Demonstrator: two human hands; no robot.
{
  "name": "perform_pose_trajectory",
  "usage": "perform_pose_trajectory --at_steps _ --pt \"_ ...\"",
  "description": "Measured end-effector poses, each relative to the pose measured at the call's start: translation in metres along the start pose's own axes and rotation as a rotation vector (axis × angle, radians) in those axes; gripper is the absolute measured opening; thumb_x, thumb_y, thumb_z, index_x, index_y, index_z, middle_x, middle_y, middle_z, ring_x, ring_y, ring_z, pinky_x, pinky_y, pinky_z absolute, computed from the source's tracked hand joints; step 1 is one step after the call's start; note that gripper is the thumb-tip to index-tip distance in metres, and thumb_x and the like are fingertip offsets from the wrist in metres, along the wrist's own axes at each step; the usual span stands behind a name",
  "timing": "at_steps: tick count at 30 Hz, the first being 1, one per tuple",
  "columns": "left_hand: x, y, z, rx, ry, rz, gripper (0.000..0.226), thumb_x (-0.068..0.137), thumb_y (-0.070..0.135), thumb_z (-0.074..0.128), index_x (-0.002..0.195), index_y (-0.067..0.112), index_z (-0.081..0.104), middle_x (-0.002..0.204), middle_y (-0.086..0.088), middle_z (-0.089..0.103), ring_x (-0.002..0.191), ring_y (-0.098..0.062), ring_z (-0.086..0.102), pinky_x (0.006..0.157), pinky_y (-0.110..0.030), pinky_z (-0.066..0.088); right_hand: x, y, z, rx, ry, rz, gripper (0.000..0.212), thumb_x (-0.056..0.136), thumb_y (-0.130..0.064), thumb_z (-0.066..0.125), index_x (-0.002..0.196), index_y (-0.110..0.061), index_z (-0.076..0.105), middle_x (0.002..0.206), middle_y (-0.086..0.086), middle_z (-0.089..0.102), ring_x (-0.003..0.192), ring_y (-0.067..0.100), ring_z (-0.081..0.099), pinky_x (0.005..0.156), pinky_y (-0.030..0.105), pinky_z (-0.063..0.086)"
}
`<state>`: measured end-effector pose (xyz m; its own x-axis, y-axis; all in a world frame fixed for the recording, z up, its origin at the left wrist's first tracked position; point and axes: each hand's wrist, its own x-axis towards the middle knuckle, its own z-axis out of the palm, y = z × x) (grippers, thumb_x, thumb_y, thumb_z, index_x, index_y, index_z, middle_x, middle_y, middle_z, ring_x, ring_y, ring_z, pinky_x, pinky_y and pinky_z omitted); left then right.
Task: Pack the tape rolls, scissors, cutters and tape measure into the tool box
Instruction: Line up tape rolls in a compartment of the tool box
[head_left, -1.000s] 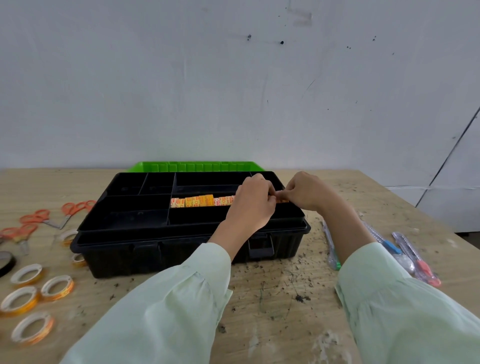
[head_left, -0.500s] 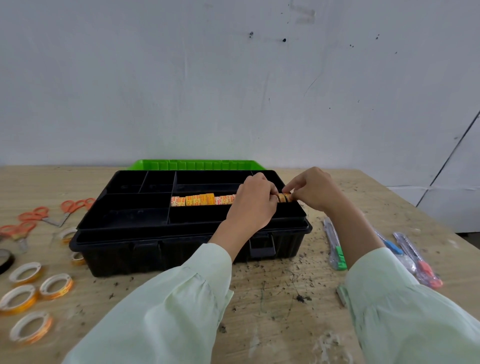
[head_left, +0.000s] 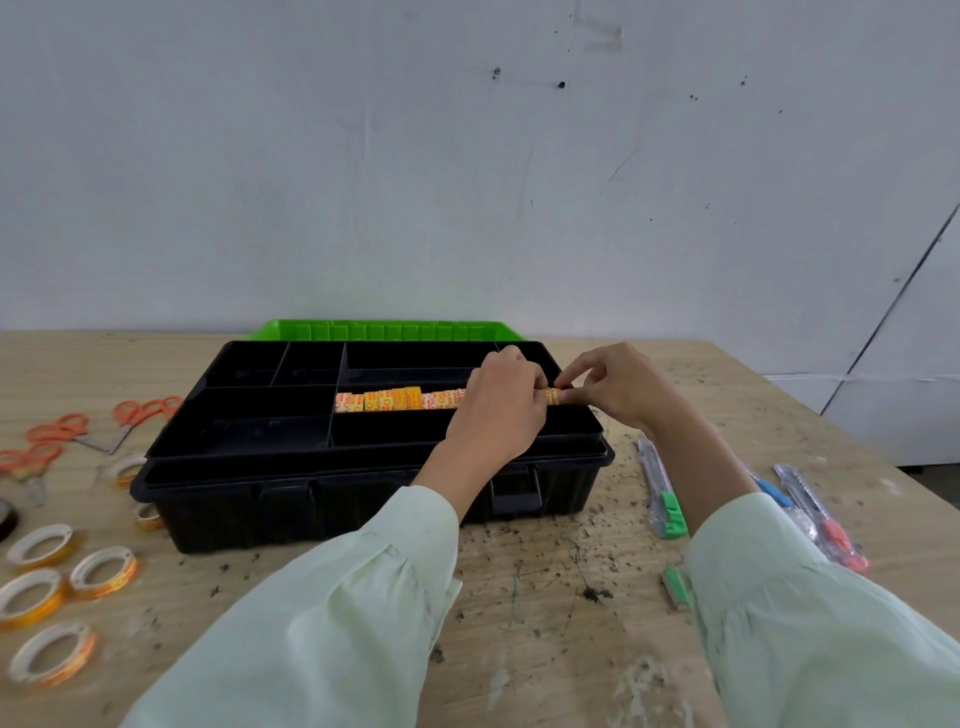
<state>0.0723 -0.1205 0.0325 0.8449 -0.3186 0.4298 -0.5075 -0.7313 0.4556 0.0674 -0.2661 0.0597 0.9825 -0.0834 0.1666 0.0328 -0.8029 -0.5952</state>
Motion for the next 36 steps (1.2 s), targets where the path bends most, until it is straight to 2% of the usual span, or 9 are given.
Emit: perform_pose_trajectory --at_steps 6,8,13,19,23,27,29,32,36 --pt "-0.005 0.003 -0.003 0.001 0.033 0.017 0.022 0.093 0.017 0.051 0.106 0.008 0.066 0.109 -0.008 0.054 0.104 -0.023 0.050 0.091 -0.040 0.045 -0.005 0.007 0.005 0.097 0.087 0.029 0.003 0.078 -0.020 0.078 0.079 -0.018 0.077 0.070 -0.001 0.064 0.070 0.012 0.054 0.059 0.022 0.036" --pt "-0.009 0.004 -0.007 -0.019 0.076 0.035 0.022 0.093 0.015 0.051 0.108 0.007 0.064 0.109 -0.007 0.054 0.104 -0.021 0.050 0.091 -0.039 0.044 -0.008 0.006 0.005 0.113 0.096 0.040 0.007 0.083 -0.018 0.073 0.086 -0.014 0.078 0.078 0.002 0.068 0.078 0.013 0.057 0.063 0.022 0.038" --pt "-0.024 -0.001 -0.024 -0.054 0.174 0.029 0.019 0.091 0.015 0.052 0.105 0.012 0.065 0.107 0.000 0.056 0.104 -0.016 0.051 0.094 -0.037 0.043 -0.017 0.000 0.005 0.073 0.088 0.073 0.016 0.089 -0.015 0.064 0.100 -0.015 0.077 0.074 -0.003 0.065 0.066 0.005 0.049 0.054 0.019 0.033" --pt "-0.051 -0.024 -0.043 -0.098 0.197 -0.023 0.014 0.091 0.015 0.054 0.100 0.015 0.064 0.103 0.003 0.055 0.101 -0.014 0.051 0.094 -0.041 0.044 -0.034 -0.011 0.005 0.098 0.059 0.123 0.034 0.090 -0.017 0.062 0.124 -0.019 0.061 0.109 0.009 0.066 0.092 0.021 0.061 0.064 0.028 0.045" --pt "-0.081 -0.035 -0.059 -0.114 0.281 -0.034 0.012 0.090 0.015 0.055 0.098 0.017 0.064 0.099 0.007 0.053 0.098 -0.012 0.051 0.092 -0.039 0.045 -0.053 -0.030 0.021 -0.041 0.282 0.043 0.038 0.090 -0.019 0.060 0.128 -0.019 0.052 0.121 0.007 0.056 0.113 0.025 0.049 0.091 0.039 0.045" --pt "-0.118 -0.049 -0.075 -0.152 0.394 -0.041 0.013 0.088 0.010 0.057 0.099 0.015 0.062 0.094 0.007 0.053 0.090 -0.010 0.054 0.090 -0.036 0.048 -0.079 -0.065 0.051 0.186 0.455 -0.147 0.027 0.089 -0.011 0.057 0.115 -0.019 0.057 0.101 0.001 0.057 0.101 0.020 0.050 0.079 0.027 0.042" --pt "-0.139 -0.061 -0.086 -0.157 0.430 -0.065 0.007 0.088 0.012 0.059 0.092 0.017 0.061 0.075 0.008 0.055 0.071 -0.008 0.055 0.080 -0.029 0.049 -0.095 -0.085 0.069 0.278 0.451 -0.235 0.021 0.089 -0.011 0.058 0.108 -0.020 0.059 0.086 -0.001 0.058 0.089 0.018 0.053 0.069 0.024 0.039" --pt "-0.168 -0.083 -0.103 -0.100 0.420 -0.131 0.012 0.091 0.017 0.057 0.080 0.019 0.061 0.057 0.007 0.053 0.053 -0.011 0.052 0.057 -0.018 0.038 -0.118 -0.109 0.095 0.369 0.337 -0.347 0.012 0.091 -0.011 0.057 0.096 -0.020 0.063 0.070 -0.002 0.061 0.068 0.018 0.059 0.058 0.026 0.044" --pt "-0.207 -0.121 -0.118 0.023 0.377 -0.262 0.010 0.090 0.014 0.055 0.087 0.017 0.064 0.082 0.002 0.060 0.068 -0.009 0.054 0.058 -0.018 0.036 -0.137 -0.119 0.134 0.343 0.031 -0.427 0.013 0.092 -0.014 0.059 0.100 -0.022 0.066 0.078 -0.001 0.069 0.077 0.012 0.067 0.071 0.026 0.054"
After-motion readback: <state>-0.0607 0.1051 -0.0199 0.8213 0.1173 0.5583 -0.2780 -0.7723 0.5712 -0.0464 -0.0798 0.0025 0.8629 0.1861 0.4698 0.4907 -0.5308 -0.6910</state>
